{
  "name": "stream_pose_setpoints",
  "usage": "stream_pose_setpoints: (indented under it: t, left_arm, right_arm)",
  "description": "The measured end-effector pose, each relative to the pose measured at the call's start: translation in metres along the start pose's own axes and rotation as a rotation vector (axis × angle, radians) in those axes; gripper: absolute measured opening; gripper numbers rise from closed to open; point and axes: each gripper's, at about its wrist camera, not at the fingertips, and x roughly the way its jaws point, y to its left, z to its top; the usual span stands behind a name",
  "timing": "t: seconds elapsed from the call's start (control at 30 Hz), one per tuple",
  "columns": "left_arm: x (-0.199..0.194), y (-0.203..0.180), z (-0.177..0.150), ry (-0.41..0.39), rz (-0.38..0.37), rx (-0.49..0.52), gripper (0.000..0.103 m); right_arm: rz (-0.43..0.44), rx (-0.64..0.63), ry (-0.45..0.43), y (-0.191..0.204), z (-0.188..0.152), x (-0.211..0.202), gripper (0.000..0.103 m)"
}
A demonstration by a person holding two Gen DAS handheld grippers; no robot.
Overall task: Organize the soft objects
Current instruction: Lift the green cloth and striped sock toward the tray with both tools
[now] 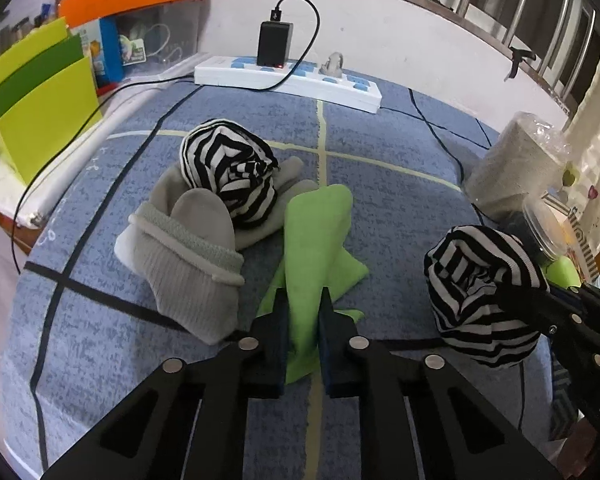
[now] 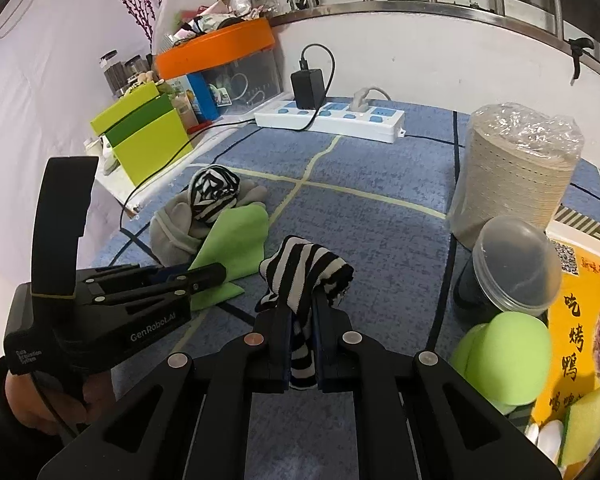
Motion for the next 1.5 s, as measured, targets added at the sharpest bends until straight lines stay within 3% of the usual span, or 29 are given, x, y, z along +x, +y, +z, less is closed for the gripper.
stream_pose_setpoints:
  t: [0.77, 1.5]
  left_arm:
    - [-0.095, -0.059, -0.031, -0.132, -0.089, 0.072, 0.009]
    - [-0.138, -0.123, -0.044, -0.194, -0.169, 0.177, 0.009]
  right_arm:
    - [-0.012, 0.026, -0.147, -0.003, -0.026, -0.102, 0.009]
    - [-0.079, 0.098, -0.245, -0.031, -0.052, -0.166, 0.009]
